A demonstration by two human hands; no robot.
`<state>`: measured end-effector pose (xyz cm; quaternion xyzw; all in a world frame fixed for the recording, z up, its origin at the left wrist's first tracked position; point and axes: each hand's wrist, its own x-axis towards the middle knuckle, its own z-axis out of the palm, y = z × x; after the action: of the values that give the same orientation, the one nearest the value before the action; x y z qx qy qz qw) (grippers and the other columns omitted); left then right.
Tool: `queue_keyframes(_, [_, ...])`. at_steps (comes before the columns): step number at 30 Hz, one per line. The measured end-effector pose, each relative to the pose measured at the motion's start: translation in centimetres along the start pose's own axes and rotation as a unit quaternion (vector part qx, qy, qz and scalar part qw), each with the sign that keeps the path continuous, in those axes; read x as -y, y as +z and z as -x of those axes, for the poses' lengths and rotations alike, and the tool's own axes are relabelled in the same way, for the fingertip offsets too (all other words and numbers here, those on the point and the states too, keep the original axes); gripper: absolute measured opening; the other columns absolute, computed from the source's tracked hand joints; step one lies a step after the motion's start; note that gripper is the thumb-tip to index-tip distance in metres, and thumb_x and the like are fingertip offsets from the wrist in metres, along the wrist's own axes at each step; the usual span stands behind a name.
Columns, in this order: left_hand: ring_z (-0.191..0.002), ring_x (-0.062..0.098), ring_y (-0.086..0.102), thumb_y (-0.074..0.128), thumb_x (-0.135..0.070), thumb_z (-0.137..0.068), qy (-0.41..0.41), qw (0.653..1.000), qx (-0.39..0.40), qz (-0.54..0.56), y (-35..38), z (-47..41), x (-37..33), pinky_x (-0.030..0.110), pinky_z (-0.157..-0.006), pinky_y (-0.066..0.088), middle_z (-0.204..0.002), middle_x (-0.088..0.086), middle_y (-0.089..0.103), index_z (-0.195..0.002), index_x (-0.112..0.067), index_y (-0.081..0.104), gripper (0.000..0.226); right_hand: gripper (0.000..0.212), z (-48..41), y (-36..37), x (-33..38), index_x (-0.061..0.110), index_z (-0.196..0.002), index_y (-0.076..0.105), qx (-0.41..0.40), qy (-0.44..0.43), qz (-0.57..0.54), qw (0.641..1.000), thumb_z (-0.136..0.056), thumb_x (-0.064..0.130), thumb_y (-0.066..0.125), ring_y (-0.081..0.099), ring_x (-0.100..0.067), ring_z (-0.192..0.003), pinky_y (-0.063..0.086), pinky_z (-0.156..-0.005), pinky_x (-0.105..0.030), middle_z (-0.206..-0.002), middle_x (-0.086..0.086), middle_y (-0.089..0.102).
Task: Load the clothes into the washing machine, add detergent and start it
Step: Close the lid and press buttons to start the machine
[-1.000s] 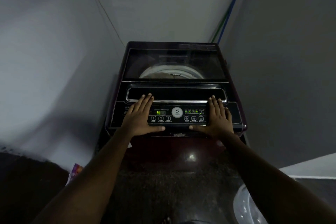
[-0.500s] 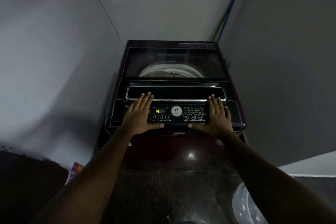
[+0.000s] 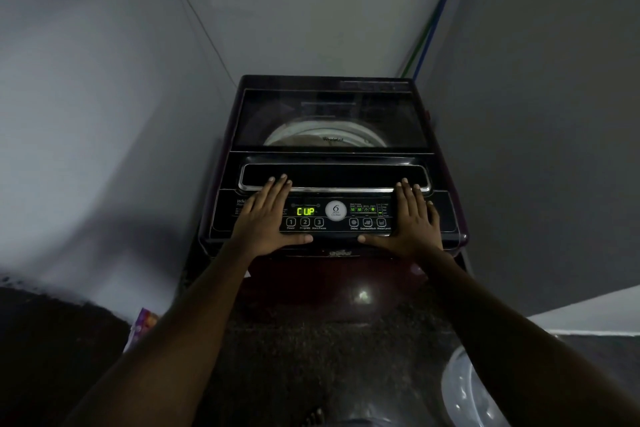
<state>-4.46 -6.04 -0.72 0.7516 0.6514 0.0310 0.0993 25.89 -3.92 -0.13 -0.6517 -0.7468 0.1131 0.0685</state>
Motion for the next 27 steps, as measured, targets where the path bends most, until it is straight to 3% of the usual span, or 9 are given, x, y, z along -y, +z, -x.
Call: queue_keyframes(27, [-0.147, 0.013, -0.023, 0.04, -0.094, -0.062, -0.002, 1.0, 0.008, 0.001, 0.03, 0.06, -0.01, 0.046, -0.119, -0.002, -0.161, -0.006, -0.026, -0.155, -0.02, -0.013, 0.13, 0.144, -0.02, 0.03, 0.02, 0.019, -0.152, -0.008, 0.001, 0.001, -0.004, 1.0, -0.044, 0.102, 0.038, -0.02, -0.013, -0.146, 0.001, -0.12, -0.05, -0.16, 0.005, -0.015])
